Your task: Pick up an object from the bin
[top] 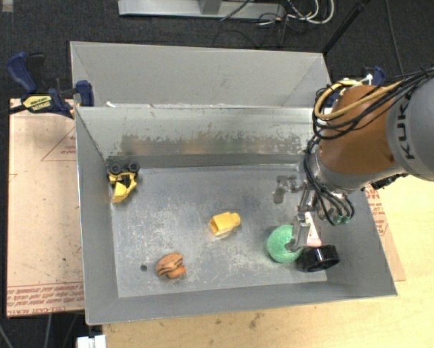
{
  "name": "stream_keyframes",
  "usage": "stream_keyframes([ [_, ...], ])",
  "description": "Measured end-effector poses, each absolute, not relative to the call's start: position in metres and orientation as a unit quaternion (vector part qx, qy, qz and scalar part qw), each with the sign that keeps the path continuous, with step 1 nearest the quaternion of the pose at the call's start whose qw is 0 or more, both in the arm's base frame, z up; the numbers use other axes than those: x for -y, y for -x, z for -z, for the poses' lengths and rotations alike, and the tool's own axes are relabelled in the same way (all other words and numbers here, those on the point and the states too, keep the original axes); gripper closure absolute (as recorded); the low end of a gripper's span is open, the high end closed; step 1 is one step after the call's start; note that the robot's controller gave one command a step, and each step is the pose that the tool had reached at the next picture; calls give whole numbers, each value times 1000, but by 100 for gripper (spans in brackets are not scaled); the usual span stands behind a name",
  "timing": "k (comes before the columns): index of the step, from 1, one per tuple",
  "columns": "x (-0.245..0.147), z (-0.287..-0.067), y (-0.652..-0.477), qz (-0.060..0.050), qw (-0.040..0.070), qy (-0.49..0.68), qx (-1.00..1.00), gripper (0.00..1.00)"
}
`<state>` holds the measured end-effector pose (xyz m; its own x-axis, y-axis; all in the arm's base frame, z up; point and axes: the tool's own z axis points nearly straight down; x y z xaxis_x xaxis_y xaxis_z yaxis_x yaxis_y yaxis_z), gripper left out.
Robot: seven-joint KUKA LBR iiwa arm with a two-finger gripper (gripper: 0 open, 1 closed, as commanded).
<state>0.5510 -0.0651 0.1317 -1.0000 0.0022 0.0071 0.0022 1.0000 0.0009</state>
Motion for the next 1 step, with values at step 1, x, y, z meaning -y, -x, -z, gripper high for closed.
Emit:
stream_keyframes([
  [1,65,-136,-553,0,0,0,1000,0],
])
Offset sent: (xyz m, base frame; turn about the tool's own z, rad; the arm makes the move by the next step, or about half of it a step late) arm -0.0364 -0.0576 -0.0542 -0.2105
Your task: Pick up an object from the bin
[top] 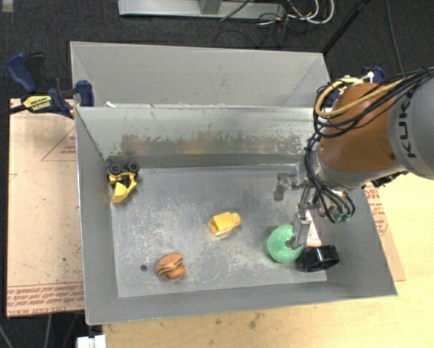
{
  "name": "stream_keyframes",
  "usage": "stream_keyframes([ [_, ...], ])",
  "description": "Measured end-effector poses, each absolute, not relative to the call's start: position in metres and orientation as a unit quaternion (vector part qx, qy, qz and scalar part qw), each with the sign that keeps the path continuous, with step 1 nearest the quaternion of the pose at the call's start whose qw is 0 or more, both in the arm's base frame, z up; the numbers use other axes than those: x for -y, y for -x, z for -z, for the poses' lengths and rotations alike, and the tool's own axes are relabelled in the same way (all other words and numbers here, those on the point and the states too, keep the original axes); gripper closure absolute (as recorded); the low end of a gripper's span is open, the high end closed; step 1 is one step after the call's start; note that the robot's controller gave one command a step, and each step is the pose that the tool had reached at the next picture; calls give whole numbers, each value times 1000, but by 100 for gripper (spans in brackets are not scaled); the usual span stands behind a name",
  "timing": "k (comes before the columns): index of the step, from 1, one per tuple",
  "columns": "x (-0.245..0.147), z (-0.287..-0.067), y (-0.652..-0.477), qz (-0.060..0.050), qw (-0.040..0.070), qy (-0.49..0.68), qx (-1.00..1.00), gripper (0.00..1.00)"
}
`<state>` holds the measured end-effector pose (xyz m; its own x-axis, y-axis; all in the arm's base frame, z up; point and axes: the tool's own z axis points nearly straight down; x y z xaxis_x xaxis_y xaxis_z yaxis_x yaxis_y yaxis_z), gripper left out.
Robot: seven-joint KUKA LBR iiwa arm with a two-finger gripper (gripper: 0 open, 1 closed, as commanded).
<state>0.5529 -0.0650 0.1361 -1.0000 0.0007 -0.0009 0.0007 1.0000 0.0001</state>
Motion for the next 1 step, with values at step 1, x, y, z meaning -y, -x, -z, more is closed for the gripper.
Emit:
stream_keyframes([
  [1,80,-119,-543,-1,4,40,-999,0],
])
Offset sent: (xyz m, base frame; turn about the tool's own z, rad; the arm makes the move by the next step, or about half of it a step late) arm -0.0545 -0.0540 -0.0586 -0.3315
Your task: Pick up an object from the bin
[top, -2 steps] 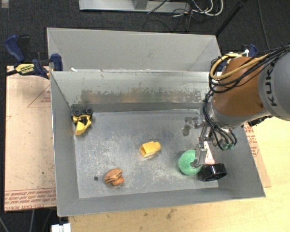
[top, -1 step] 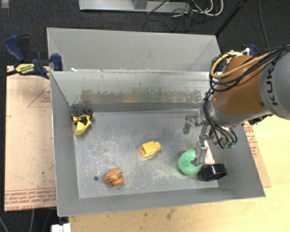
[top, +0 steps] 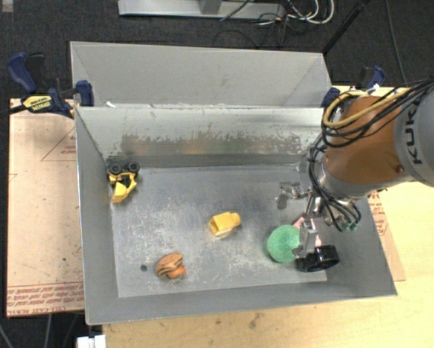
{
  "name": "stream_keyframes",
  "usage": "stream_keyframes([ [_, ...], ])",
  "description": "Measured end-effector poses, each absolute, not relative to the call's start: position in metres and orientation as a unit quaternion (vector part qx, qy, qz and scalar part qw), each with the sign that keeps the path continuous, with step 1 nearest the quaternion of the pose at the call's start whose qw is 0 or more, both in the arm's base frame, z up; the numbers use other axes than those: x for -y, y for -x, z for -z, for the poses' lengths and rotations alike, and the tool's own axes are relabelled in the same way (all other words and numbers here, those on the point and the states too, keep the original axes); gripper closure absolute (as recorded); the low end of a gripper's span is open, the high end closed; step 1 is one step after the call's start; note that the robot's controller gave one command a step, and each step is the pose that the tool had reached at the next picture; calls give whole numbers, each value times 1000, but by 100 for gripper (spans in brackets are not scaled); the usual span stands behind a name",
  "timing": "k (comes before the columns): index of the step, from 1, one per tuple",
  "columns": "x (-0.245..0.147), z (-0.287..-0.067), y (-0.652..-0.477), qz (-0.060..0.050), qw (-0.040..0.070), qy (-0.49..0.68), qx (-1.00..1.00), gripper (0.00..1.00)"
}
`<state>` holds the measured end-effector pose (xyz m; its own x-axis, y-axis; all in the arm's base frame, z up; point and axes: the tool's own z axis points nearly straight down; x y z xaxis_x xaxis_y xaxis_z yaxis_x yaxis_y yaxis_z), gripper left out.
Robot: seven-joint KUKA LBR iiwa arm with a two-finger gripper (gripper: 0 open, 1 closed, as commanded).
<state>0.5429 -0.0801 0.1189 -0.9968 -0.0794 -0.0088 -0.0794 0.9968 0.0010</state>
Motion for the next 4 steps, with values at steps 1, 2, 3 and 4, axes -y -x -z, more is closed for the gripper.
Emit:
stream_keyframes([
  [1,118,-77,-498,-1,0,164,-986,100],
  [2,118,-77,-498,-1,0,165,-986,100],
  [3,97,-130,-510,-1,-2,140,-990,100],
  [4,106,-160,-494,0,2,164,-986,100],
])
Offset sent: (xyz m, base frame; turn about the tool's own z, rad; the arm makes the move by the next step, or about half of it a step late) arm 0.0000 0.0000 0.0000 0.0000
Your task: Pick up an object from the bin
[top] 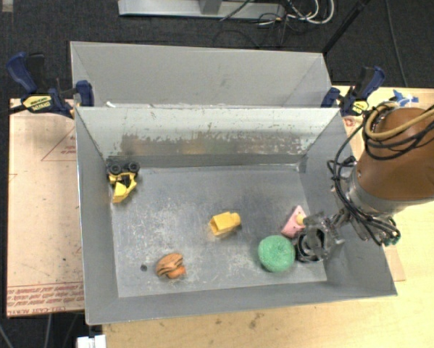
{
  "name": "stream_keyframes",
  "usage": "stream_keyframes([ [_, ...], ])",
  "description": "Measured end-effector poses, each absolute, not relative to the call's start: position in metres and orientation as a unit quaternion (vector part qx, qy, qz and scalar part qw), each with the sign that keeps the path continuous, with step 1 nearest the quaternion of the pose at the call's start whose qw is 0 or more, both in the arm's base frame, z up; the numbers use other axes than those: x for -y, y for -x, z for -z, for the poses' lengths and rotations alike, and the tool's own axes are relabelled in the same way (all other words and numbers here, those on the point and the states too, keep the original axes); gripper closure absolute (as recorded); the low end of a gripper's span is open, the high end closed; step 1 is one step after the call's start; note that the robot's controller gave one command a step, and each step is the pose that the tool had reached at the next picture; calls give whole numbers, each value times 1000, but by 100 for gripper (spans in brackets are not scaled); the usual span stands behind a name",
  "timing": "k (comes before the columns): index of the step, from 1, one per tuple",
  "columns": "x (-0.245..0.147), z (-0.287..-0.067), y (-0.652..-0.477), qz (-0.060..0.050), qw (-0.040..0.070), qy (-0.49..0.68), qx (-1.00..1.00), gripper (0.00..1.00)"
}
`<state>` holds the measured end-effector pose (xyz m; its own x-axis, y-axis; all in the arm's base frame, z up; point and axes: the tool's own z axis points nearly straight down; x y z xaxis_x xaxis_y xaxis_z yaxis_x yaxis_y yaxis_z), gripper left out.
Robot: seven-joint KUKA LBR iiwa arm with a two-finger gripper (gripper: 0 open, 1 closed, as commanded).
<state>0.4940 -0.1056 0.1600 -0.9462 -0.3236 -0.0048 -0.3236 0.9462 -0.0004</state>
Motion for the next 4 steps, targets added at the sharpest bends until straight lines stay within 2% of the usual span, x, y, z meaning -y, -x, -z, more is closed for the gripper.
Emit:
stream_keyframes([
  [1,103,-216,-500,-1,-1,161,-987,100],
  [2,89,-292,-515,0,2,162,-987,0],
  [3,89,-292,-515,0,2,161,-987,0],
  [4,77,-240,-499,1,4,143,-990,0],
])
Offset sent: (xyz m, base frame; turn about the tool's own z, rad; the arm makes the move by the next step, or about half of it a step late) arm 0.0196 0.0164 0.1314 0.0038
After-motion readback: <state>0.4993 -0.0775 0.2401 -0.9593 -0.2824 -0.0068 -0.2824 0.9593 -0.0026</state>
